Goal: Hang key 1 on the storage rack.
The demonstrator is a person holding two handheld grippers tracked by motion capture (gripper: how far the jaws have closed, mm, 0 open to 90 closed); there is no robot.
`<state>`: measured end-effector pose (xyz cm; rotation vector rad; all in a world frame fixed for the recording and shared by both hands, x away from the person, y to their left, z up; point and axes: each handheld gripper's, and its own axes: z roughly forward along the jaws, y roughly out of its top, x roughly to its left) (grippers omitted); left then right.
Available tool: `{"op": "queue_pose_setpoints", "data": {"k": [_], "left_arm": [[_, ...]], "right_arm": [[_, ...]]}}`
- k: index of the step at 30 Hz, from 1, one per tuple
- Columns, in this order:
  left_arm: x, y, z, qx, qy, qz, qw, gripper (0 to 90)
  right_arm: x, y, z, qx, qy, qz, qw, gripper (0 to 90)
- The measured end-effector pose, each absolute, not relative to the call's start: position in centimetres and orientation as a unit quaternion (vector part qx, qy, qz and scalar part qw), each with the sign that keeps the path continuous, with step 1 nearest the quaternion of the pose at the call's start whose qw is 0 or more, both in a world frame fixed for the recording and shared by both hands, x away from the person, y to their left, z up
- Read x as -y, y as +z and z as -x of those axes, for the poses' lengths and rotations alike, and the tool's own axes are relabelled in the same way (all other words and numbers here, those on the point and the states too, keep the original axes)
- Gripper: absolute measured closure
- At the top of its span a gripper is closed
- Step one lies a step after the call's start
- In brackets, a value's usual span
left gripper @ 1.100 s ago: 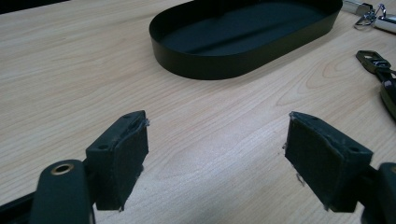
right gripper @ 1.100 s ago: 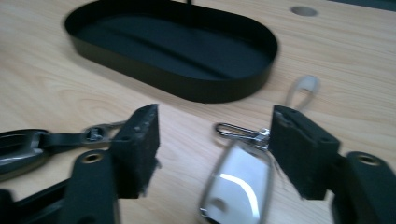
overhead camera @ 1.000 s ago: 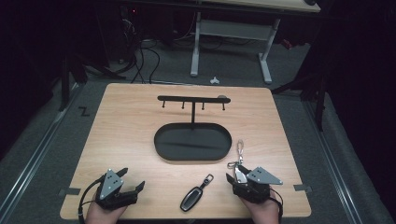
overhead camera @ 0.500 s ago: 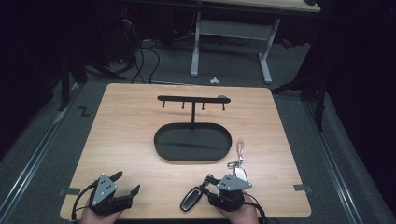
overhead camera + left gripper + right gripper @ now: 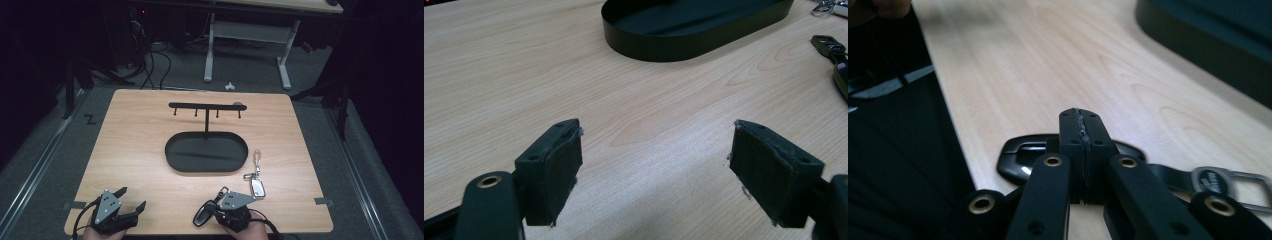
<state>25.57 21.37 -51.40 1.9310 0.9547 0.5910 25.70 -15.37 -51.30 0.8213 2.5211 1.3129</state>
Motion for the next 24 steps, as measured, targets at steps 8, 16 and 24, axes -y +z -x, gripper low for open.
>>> {"op": "queue_pose_setpoints", "data": {"k": [8, 16, 24], "left_arm": [[-21.2, -51.6, -25.7, -0.382, 0.236, -0.78, 0.437, 21.3], [-21.6, -51.3, -25.8, -0.381, 0.236, -0.775, 0.445, 21.3], [-21.2, -51.3, -26.0, -0.37, 0.236, -0.781, 0.444, 21.3]], "right_arm": [[14.4, -51.9, -25.4, -0.865, 0.42, -0.261, 0.083, 90.0], [14.4, -52.0, -25.1, -0.871, 0.409, -0.256, 0.089, 90.0], [15.3, -52.1, -25.3, -0.868, 0.404, -0.271, 0.098, 90.0]]}}
